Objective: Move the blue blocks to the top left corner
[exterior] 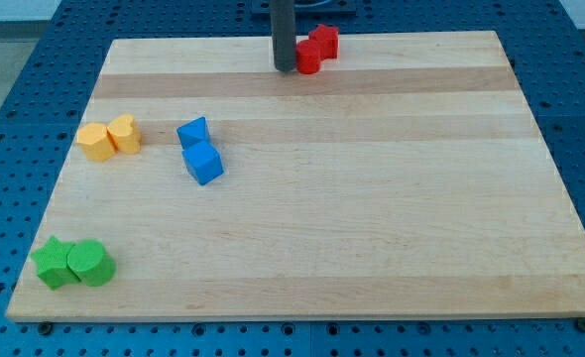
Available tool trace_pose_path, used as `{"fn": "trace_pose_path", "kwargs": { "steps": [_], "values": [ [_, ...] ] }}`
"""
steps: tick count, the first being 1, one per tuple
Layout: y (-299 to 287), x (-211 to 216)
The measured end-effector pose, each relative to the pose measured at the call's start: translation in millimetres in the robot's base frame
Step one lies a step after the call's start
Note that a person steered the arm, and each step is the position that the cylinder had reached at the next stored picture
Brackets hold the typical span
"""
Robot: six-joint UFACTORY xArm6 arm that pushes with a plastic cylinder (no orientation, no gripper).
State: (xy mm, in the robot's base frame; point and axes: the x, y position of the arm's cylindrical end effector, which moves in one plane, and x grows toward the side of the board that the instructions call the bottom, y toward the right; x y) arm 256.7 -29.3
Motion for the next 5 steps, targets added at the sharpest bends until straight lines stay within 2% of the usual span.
{"fn": "trace_pose_path", "kwargs": {
  "steps": [1,2,4,5],
  "values": [
    [0.0,3.7],
    [5.9,54.0],
    [85.3,177.7],
    [56.2,248.0]
  ]
}}
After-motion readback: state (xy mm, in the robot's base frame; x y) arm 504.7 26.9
